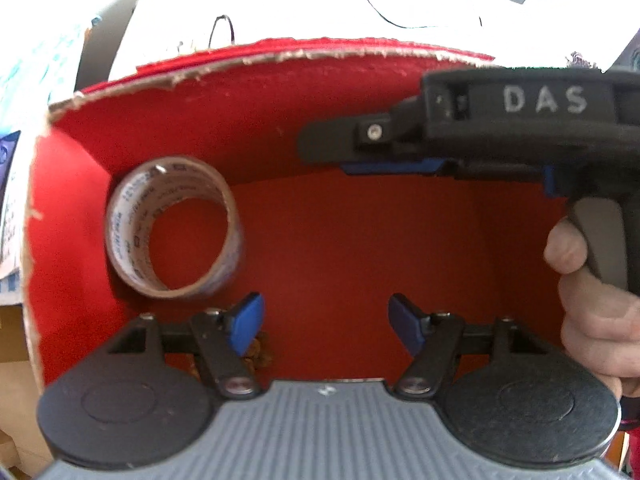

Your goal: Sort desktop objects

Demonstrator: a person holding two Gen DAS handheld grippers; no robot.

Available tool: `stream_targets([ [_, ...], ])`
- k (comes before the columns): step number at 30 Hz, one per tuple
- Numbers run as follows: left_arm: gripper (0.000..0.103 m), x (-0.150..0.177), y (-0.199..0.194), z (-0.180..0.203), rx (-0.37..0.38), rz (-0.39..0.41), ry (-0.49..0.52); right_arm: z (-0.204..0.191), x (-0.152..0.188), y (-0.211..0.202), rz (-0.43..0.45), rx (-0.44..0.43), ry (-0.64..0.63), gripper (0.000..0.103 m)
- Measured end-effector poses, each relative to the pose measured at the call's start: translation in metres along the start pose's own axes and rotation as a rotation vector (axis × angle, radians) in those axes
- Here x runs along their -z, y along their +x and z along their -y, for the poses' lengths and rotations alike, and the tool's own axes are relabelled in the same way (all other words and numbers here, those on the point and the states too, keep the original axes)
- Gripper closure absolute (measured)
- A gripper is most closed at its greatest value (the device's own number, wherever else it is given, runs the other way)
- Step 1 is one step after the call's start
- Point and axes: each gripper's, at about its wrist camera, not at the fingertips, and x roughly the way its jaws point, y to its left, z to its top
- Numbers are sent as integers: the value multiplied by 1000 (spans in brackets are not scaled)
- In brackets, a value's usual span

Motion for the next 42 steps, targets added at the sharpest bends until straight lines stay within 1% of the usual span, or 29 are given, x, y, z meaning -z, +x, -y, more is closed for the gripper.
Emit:
stream_targets([
  [3, 31, 5, 4, -3, -17, -15, -10, 0, 0, 0, -1, 0, -3, 68],
  [7, 29, 5, 2, -5, -87, -8, 2, 1, 0, 0, -4, 4, -2, 68],
  [10, 29, 6, 0, -8, -111, -5, 5, 1, 0, 1, -6, 2, -4, 68],
  [17, 27, 7, -4, -14, -143, 9, 1, -1, 0, 2, -14, 21, -12, 68],
  [27, 21, 9, -14, -24, -173, 51, -24, -3, 1, 6, -26, 52, -33, 67],
  [28, 21, 12, -16, -20, -172, 55, -26, -3, 1, 6, -29, 54, -33, 67],
  [29, 21, 11, -20, -2, -177, 59, -28, -4, 2, 6, -32, 56, -35, 67],
  [32, 20, 13, -23, 2, -195, 76, -27, -5, 2, 8, -40, 65, -49, 67],
  [35, 16, 14, -22, 10, -201, 87, -30, -7, 3, 11, -56, 77, -66, 67],
  [36, 16, 20, -24, 9, -205, 89, -30, -7, 3, 11, -60, 82, -73, 67],
  [39, 15, 28, -15, 21, -214, 86, -37, -9, 5, 13, -68, 98, -87, 67],
  [42, 16, 33, -14, 24, -217, 81, -48, -7, 5, 15, -70, 114, -82, 59],
])
